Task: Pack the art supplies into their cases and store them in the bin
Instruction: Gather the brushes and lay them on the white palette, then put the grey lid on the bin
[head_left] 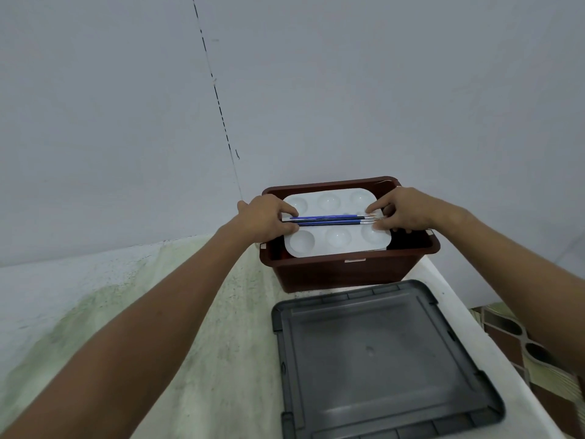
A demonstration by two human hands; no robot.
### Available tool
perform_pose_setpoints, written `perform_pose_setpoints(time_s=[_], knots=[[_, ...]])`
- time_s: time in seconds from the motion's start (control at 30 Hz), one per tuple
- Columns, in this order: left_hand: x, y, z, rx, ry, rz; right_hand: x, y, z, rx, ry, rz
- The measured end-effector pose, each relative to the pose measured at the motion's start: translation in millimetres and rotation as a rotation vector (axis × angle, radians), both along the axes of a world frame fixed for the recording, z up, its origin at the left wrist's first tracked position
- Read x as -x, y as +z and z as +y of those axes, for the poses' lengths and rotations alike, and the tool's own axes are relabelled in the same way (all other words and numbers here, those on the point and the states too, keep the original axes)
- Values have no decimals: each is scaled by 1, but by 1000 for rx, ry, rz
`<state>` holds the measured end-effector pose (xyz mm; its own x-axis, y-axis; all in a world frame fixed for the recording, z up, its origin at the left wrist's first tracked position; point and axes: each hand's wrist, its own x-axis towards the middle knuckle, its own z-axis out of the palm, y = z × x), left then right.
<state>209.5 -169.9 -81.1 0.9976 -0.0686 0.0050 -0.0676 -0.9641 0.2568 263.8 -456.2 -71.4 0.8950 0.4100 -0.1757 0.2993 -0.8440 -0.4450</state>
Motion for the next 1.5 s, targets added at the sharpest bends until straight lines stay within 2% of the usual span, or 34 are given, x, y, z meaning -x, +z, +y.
perform_pose_setpoints(time_s=[0.17, 0.57, 0.73, 0.83, 0.93, 1.07, 1.17, 1.33, 1.5], knots=[[-1, 2, 3, 40, 15, 7, -1, 0, 3, 102, 8, -123], [0, 4, 5, 31, 8, 41, -9, -3, -1, 128, 39, -157], [5, 7, 1, 97, 50, 27, -5, 0, -4, 82, 1, -189], [22, 13, -2, 212, 73, -25, 16, 8, -8, -19, -42, -220], [65, 15, -11, 307, 73, -143, 59, 15, -14, -245, -108, -261], [137, -9, -19, 510, 89, -296, 127, -1, -25, -535, -112, -170], [179, -49, -20, 543, 157, -194, 161, -37, -39, -567, -116, -100], [218, -96, -29, 494, 252, 112, 193, -94, -77, -312, -191, -94], [226, -105, -34, 502, 281, 206, 204, -119, -91, -166, -250, -23]])
